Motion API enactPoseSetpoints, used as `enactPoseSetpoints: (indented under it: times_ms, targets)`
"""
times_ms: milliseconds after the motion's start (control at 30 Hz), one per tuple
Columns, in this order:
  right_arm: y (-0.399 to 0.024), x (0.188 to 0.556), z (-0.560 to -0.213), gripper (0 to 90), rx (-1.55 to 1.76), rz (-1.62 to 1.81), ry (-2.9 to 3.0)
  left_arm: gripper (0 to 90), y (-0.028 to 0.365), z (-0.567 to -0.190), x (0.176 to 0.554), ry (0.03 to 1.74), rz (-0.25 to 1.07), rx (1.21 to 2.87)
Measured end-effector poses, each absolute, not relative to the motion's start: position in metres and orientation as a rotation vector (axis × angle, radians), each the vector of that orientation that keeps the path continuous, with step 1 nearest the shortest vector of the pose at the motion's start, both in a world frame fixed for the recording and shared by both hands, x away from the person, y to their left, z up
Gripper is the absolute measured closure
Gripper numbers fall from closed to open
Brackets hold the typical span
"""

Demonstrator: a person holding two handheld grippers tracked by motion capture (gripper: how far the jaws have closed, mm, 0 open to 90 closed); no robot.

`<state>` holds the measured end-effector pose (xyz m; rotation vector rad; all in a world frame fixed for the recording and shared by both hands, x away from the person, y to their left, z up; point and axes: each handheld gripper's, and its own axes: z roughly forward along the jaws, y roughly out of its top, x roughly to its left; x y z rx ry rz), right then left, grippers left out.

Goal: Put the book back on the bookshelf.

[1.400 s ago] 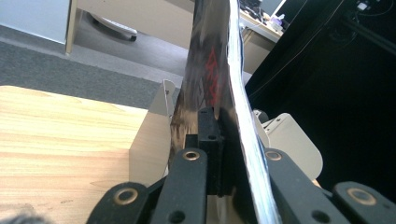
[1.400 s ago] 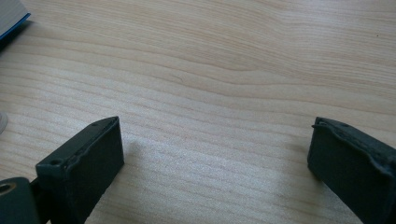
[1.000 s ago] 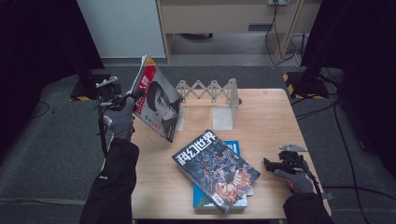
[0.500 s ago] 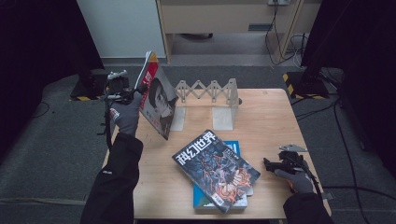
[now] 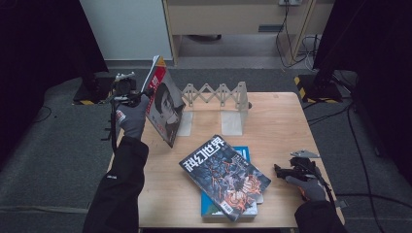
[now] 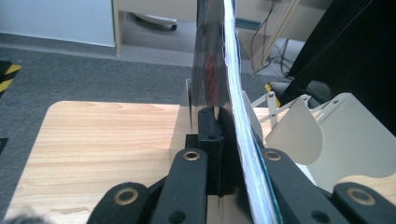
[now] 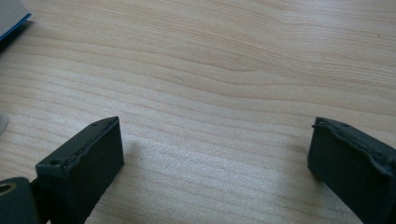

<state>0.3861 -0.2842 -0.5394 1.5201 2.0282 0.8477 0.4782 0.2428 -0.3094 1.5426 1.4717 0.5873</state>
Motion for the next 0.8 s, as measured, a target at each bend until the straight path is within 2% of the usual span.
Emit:
enactPoseSetpoints:
  times_ms: [633,800]
  targets:
    - [-0.283,0.386,-0.539,3.8,1.526,0.848,2.025,85.6,0.223,-0.306,0.499,1.572,0.648,1.616]
    - [-0.284,0.386,-0.539,3.8,1.524,0.848,2.027,85.6,0.213,-0.305,0.505,1.583,0.707,1.664]
